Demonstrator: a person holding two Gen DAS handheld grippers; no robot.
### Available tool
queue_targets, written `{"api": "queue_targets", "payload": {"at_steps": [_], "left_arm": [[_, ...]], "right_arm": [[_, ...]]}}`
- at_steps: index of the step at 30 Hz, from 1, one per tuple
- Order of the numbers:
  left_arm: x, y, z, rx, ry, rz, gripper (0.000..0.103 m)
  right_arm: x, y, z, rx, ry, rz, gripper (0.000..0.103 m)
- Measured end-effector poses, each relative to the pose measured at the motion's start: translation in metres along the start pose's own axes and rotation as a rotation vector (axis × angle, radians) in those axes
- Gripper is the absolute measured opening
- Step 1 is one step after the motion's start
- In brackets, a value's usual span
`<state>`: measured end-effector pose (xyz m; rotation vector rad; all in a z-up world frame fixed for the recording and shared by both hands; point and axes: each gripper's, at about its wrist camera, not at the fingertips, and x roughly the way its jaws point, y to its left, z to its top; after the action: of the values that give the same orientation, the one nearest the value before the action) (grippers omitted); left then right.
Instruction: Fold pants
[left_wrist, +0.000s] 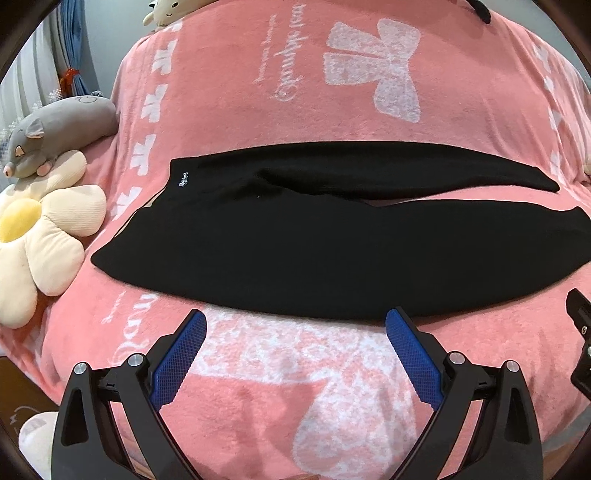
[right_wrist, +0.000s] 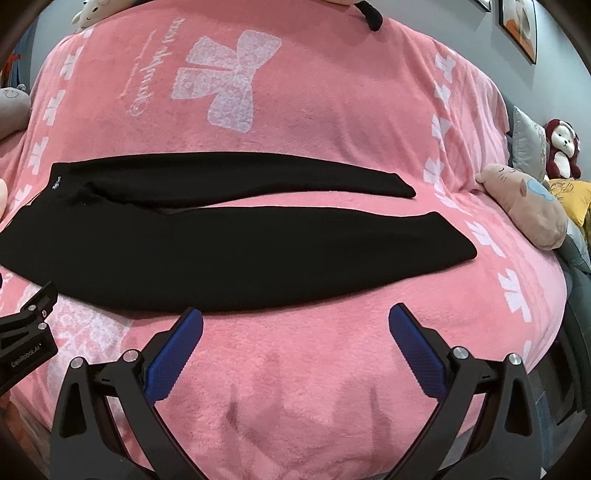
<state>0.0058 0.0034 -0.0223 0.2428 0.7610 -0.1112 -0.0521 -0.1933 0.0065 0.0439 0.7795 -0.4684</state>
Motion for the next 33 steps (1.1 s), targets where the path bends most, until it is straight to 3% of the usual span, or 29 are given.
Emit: {"api": "queue_targets", "payload": {"at_steps": [33], "left_arm": [[0.008, -0.01, -0.003, 0.008, 0.008, -0.001, 0.096]], "right_arm": [[0.004, -0.004, -0.002, 0.019, 0.013, 0.003, 0.098]]}}
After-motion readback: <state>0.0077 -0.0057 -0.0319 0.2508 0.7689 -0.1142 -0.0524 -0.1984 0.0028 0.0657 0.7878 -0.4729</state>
